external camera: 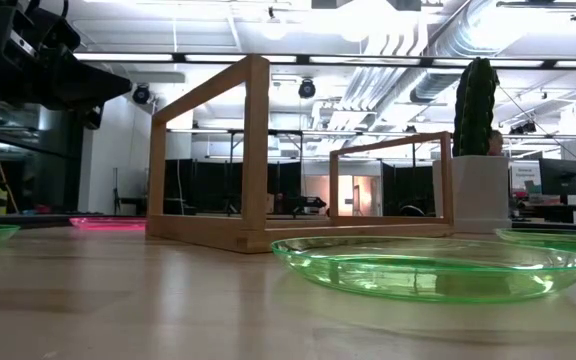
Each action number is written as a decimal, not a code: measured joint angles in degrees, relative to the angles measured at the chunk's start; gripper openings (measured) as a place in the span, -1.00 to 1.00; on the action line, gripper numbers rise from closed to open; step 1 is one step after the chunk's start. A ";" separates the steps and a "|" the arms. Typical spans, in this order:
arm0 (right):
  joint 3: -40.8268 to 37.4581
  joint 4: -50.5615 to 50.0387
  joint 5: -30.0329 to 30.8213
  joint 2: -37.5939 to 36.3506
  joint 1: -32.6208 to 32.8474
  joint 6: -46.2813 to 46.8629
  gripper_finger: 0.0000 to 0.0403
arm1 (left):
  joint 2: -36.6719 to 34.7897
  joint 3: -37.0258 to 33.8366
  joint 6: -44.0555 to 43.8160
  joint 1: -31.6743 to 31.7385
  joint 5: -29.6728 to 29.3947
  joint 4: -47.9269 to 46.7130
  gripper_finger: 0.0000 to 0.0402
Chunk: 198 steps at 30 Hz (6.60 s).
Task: Place and stack plates onto a shelf
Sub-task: Put the bottom right pink plate on the shelf, then put the middle green plate on the shelf
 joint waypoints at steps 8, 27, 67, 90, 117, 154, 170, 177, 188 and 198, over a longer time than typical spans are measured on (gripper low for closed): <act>0.11 0.24 0.43 2.63 0.00 1.55 -0.31 | 0.00 0.02 0.00 0.00 0.01 -0.02 -1.00; -0.50 1.03 4.22 -11.17 1.61 -3.37 -1.00 | 0.01 0.01 -0.01 0.00 0.00 0.00 -1.00; 16.03 -3.56 31.91 14.82 -54.10 -1.13 -1.00 | 0.01 0.02 -0.01 0.00 0.00 0.01 -1.00; 18.56 -2.17 27.71 17.48 -61.62 -7.63 -0.75 | 0.01 0.02 0.00 0.00 0.00 -0.02 -1.00; 18.53 -9.59 9.34 -11.60 -44.93 -50.17 -0.15 | 0.00 0.02 2.56 0.00 0.00 0.00 -1.00; 14.27 -19.06 19.93 -21.36 -24.09 -47.63 -0.15 | 10.79 14.32 -41.56 -0.04 -13.38 20.80 -0.81; 14.27 -13.56 19.34 -21.34 -30.57 -47.45 -0.15 | 42.70 45.83 -6.44 -10.34 19.39 -56.54 -0.25; 14.27 -13.75 18.98 -21.32 -30.75 -47.70 -0.15 | 57.48 45.85 17.63 -19.67 17.03 -53.69 -0.25; 14.27 -16.95 15.54 -21.32 -30.75 -48.11 -0.15 | 76.53 45.85 41.08 -25.55 8.46 -52.55 -0.25; 14.29 -19.25 15.56 -21.30 -30.75 -48.11 -0.15 | 87.74 45.85 43.91 -25.44 3.99 -49.76 -0.25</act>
